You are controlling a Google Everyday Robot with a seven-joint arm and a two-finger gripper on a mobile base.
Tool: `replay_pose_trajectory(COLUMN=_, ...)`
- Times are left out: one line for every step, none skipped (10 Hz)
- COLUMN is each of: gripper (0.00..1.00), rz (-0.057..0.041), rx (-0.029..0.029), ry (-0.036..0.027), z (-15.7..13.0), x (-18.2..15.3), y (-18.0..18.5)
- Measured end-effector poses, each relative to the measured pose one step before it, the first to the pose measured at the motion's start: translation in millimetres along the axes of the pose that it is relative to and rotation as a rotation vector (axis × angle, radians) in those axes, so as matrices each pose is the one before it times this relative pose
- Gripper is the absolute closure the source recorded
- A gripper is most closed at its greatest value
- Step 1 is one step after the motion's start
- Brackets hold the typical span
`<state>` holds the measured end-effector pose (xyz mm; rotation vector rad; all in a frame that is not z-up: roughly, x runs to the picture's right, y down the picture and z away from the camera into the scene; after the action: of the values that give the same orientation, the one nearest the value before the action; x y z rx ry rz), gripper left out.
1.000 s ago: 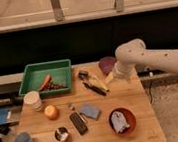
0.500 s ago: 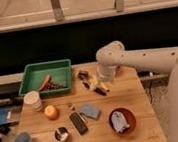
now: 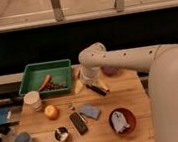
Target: Place fork in metal cup
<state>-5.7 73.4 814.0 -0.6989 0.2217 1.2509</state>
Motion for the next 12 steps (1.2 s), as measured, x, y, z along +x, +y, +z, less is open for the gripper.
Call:
replay_pose_trajectory(gripper=0.2, rz=0.00488, rx=0.00195, ry=-0.00008, z=-0.32, x=1.17, y=-3.31)
replay_pose_trajectory(gripper=0.2, rz=-0.00074, rx=-0.00069, ry=-0.00062, z=-0.01, x=-0.26, y=0.58)
replay_pose_trajectory(gripper=0.2, rz=-0.00382, rx=-0.00225, ry=0.00193, z=1.71, x=-0.45, y=2.67)
replay_pose_trajectory(gripper=0.2, rz=0.00275, rx=-0.00048, ry=-0.00195, z=-0.64, x=0.72, y=-1.89)
replay_pose_trajectory(gripper=0.2, rz=0.00668, rx=-0.00081, ry=0.00185, z=0.02, x=2.2, y=-2.97)
replay_pose_trajectory(gripper=0.2, rz=0.01026, rx=-0.00303, ry=0.01292, z=2.63, x=2.77, y=-3.99)
replay_pose_trajectory(gripper=0.2, rz=-0.00443, rx=-0.00881, ry=0.0228, z=11.26, x=1.19, y=-3.91)
replay_pose_trajectory(gripper=0.2, rz=-0.01147, rx=-0.00838, ry=0.01484, z=11.87, x=-3.84, y=2.0)
replay_pose_trajectory(gripper=0.2, rz=-0.01617, rx=-0.00973, ry=0.01447, z=7.34, x=-7.3, y=6.73)
replay_pose_trajectory(gripper=0.2, rz=-0.01828, rx=-0.01323, ry=0.01582, z=9.16, x=-9.07, y=8.33)
replay_pose_trajectory(gripper=0.2, rz=-0.02281, rx=-0.01625, ry=0.0171, z=12.82, x=-10.13, y=9.86)
replay_pose_trajectory(gripper=0.2, rz=-0.02247, rx=-0.01625, ry=0.01422, z=10.36, x=-6.8, y=8.12)
